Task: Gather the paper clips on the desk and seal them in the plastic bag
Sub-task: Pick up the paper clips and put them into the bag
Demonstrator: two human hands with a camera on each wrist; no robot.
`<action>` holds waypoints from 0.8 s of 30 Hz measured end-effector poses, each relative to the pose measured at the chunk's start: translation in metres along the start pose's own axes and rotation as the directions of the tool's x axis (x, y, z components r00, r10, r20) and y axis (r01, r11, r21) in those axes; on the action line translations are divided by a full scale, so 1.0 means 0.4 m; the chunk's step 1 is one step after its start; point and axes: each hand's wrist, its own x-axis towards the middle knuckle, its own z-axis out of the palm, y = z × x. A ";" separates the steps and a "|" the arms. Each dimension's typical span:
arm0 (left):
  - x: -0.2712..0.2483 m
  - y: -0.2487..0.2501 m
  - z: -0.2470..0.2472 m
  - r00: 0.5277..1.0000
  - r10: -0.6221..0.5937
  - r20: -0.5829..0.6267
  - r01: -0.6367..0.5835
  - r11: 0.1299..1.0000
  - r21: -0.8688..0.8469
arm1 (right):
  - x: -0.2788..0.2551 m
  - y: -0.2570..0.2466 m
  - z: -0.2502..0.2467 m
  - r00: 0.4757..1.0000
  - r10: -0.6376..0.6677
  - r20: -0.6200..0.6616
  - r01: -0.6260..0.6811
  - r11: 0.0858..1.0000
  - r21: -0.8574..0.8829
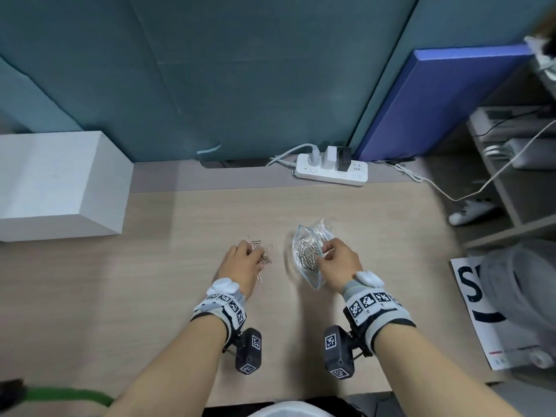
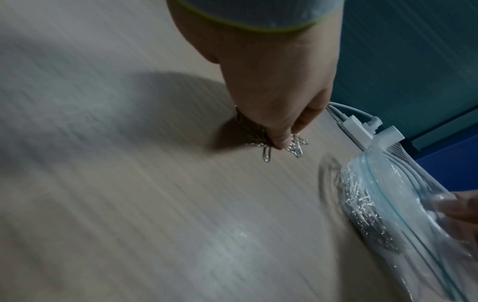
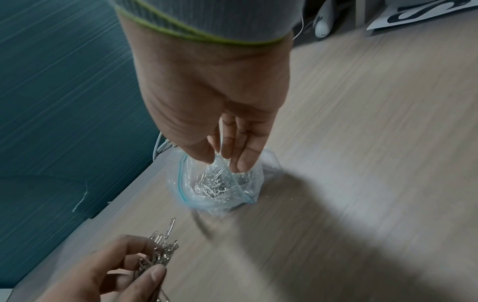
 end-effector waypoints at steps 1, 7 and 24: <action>0.006 -0.002 -0.001 1.000 -0.007 0.013 0.007 1.000 -0.008 | -0.001 -0.001 0.002 1.000 0.004 -0.003 -0.004 1.000 0.003; 0.020 0.016 -0.027 0.996 -0.086 0.016 0.088 0.983 -0.161 | -0.005 0.001 -0.001 1.000 0.012 0.002 -0.012 0.999 0.042; 0.025 0.112 -0.062 0.995 -0.027 -0.091 -0.010 0.923 -0.385 | -0.011 0.013 0.012 1.000 -0.019 -0.012 0.020 0.996 0.083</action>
